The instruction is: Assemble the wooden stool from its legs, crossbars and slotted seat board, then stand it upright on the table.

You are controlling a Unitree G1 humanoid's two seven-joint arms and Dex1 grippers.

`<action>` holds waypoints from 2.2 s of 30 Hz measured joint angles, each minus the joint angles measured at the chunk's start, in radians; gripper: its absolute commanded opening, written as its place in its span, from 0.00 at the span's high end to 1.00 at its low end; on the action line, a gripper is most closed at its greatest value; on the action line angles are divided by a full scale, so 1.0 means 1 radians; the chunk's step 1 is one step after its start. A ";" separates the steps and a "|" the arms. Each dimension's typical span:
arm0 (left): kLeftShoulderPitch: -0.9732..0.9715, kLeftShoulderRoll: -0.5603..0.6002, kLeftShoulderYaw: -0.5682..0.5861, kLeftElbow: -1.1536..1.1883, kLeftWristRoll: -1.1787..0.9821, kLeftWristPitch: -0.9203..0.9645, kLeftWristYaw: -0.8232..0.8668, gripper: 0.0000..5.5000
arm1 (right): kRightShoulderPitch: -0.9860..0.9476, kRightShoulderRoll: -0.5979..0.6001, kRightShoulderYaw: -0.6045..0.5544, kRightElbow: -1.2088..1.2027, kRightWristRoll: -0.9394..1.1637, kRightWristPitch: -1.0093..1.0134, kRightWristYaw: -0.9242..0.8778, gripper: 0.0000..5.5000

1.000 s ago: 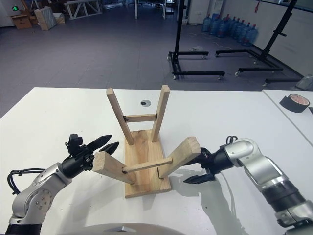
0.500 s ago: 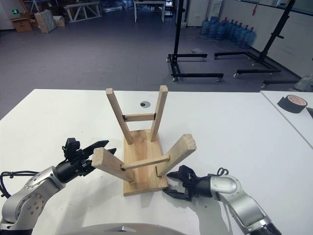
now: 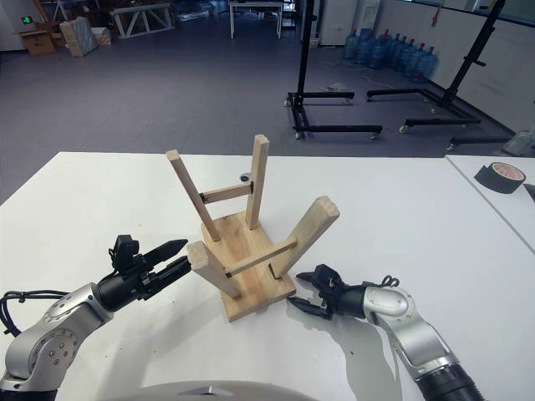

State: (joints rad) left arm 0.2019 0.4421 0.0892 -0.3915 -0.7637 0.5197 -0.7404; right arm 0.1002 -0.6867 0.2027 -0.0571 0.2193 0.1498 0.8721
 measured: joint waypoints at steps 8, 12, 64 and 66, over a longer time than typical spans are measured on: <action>-0.003 -0.007 -0.003 0.005 0.017 -0.014 0.000 0.31 | -0.036 0.019 -0.018 0.051 -0.028 -0.020 -0.058 0.45; -0.013 -0.014 -0.006 0.009 0.024 -0.018 0.000 0.31 | -0.043 0.026 -0.019 0.059 -0.032 -0.022 -0.068 0.45; -0.031 -0.028 -0.007 0.063 0.042 -0.035 -0.024 0.31 | -0.170 0.139 0.036 -0.151 -0.786 -0.558 -0.761 0.45; -0.040 -0.027 -0.007 0.064 0.041 -0.033 -0.026 0.31 | -0.184 0.138 0.042 -0.135 -0.757 -0.559 -0.752 0.45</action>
State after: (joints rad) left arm 0.1619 0.4148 0.0819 -0.3273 -0.7227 0.4867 -0.7662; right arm -0.0833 -0.5484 0.2451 -0.1920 -0.5377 -0.4092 0.1198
